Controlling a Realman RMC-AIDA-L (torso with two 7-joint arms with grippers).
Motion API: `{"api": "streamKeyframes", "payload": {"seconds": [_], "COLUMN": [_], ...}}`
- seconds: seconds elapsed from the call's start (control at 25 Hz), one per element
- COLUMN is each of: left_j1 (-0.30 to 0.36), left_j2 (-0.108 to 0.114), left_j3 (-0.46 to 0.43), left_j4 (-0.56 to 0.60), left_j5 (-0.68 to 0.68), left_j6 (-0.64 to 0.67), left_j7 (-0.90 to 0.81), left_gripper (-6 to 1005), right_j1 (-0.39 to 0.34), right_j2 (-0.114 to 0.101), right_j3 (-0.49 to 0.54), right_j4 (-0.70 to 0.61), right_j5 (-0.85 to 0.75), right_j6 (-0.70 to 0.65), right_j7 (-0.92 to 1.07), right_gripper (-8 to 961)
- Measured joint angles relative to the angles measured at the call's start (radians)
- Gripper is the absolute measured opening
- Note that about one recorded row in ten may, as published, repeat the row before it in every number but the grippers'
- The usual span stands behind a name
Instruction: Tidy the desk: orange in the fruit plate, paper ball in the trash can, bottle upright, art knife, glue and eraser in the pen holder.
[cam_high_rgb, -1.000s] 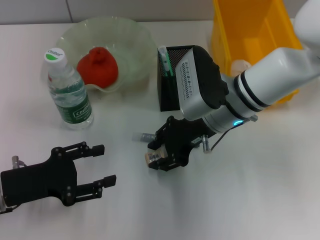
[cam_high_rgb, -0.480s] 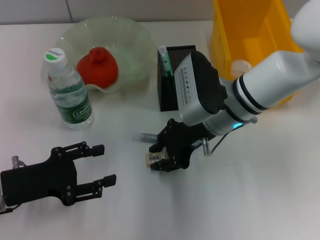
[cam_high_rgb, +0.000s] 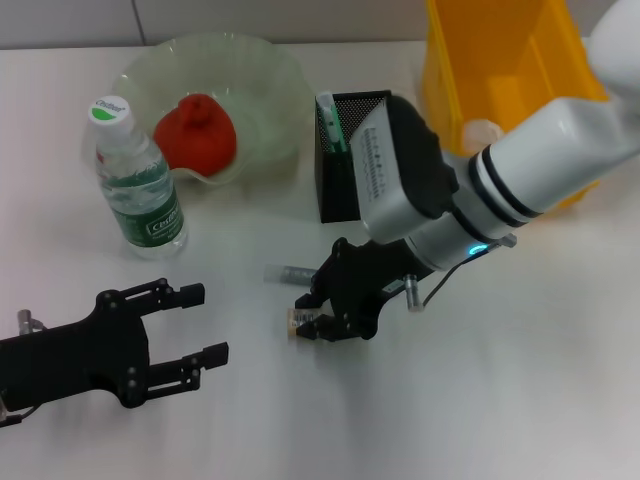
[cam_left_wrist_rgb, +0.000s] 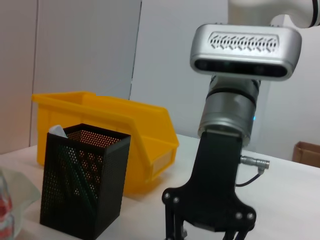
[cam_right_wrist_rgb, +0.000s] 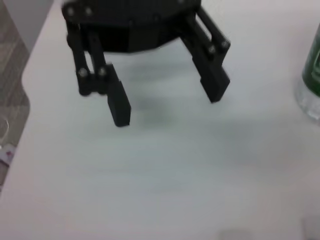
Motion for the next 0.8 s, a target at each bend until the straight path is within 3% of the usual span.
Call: {"api": "streamKeyframes", "payload": {"seconds": [0.44, 0.64, 0.8], "left_j1": [0.015, 0.017, 0.016], "left_j2": [-0.007, -0.017, -0.019], "left_j3": [-0.053, -0.075, -0.079], "left_j4": [-0.001, 0.0, -0.001], "left_j5": [-0.001, -0.001, -0.001], "left_j6": [0.048, 0.058, 0.059], "left_j7": [0.005, 0.007, 0.009], "left_gripper": [743, 742, 741], "right_j1": [-0.194, -0.269, -0.321], "right_j2": [-0.01, -0.007, -0.009], "right_j3": [0.264, 0.444, 0.513], "right_j4": [-0.226, -0.248, -0.231], "right_j5": [-0.006, 0.024, 0.112], "right_j6": [-0.18, -0.283, -0.316], "right_j7": [-0.012, -0.077, -0.136], "right_gripper": [251, 256, 261]}}
